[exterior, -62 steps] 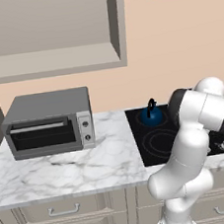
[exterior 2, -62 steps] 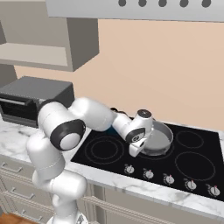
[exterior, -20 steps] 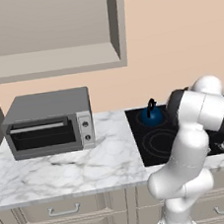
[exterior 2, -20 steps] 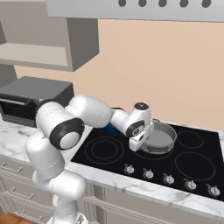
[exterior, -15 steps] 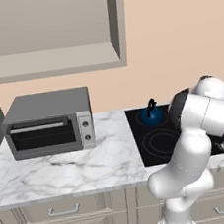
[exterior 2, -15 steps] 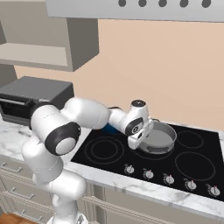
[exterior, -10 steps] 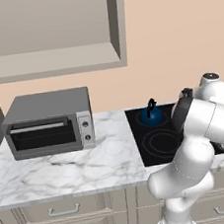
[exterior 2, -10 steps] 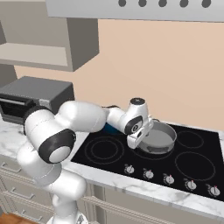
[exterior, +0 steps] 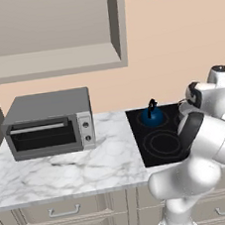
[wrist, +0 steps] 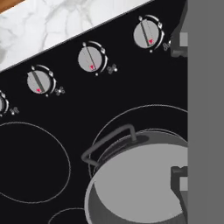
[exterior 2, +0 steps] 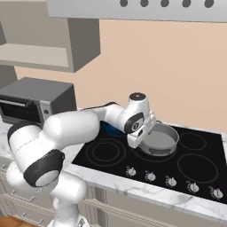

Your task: Pick the kettle from the cabinet and place it on a stove burner. Then pick the pot from the counter and place it on another stove burner. Finally, turn both burners on.

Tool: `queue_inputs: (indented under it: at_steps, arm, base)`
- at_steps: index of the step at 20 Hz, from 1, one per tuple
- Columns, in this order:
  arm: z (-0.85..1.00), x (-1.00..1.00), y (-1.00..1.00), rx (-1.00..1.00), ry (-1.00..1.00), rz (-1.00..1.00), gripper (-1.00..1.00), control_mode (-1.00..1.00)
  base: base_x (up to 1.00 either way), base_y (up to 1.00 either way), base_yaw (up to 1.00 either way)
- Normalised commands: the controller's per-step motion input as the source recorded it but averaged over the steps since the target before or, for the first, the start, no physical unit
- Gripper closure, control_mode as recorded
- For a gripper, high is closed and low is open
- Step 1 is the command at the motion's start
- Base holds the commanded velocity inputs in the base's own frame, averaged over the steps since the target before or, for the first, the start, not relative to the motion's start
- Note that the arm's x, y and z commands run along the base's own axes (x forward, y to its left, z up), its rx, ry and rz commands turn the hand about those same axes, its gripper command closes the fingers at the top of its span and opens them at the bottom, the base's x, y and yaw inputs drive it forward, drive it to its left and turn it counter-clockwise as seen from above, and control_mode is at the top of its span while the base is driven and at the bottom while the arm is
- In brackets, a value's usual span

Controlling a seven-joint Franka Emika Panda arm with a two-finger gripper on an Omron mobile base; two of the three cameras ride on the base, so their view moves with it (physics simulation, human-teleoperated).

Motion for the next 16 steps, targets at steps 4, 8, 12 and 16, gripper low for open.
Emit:
queue_inputs:
  at_steps: [4,8,12,16]
  arm:
    - [0.36,-0.31,0.04,0.0,0.0,-0.08,-1.0,-1.0]
    - [0.29,-0.29,0.03,0.0,0.0,-0.12,-1.0,-1.0]
    - [0.27,-0.33,0.0,0.0,0.0,-0.15,-1.0,-1.0]
    - [0.22,-0.35,0.0,0.0,0.0,-0.17,-1.0,-1.0]
  base:
    - [0.0,0.0,0.0]
    - [0.0,0.0,0.0]
    - [0.0,0.0,0.0]
    - [0.0,0.0,0.0]
